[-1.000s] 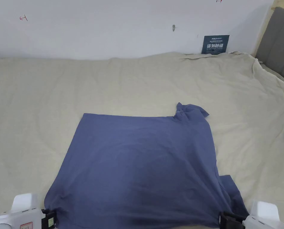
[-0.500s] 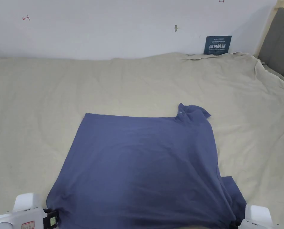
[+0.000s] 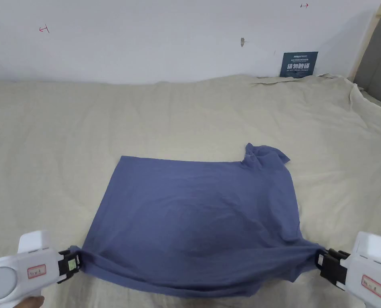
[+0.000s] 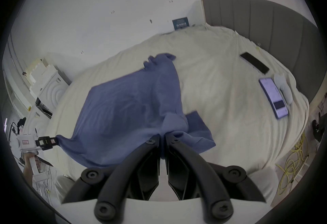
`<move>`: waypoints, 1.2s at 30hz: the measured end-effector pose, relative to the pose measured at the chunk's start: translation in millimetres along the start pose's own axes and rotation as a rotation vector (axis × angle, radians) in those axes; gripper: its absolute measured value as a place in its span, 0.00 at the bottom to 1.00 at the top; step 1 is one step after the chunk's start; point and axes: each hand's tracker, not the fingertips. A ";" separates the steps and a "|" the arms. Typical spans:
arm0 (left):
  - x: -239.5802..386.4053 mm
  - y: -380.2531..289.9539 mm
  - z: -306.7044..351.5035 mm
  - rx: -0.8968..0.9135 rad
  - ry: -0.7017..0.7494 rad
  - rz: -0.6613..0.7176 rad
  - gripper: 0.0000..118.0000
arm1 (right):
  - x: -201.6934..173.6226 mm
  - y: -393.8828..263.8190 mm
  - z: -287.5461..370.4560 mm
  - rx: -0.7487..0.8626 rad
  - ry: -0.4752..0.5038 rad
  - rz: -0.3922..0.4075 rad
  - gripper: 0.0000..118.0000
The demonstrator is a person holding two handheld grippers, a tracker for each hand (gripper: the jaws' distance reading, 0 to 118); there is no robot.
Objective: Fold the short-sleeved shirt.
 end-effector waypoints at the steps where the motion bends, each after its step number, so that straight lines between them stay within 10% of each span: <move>1: 2.3 7.6 -1.7 0.010 0.003 -0.003 0.00 | 0.3 7.1 -4.5 0.009 -0.008 0.009 0.03; 36: 28.9 108.4 -201.3 -0.134 0.187 -0.134 0.00 | 22.2 87.0 -219.0 -0.186 -0.212 0.001 0.03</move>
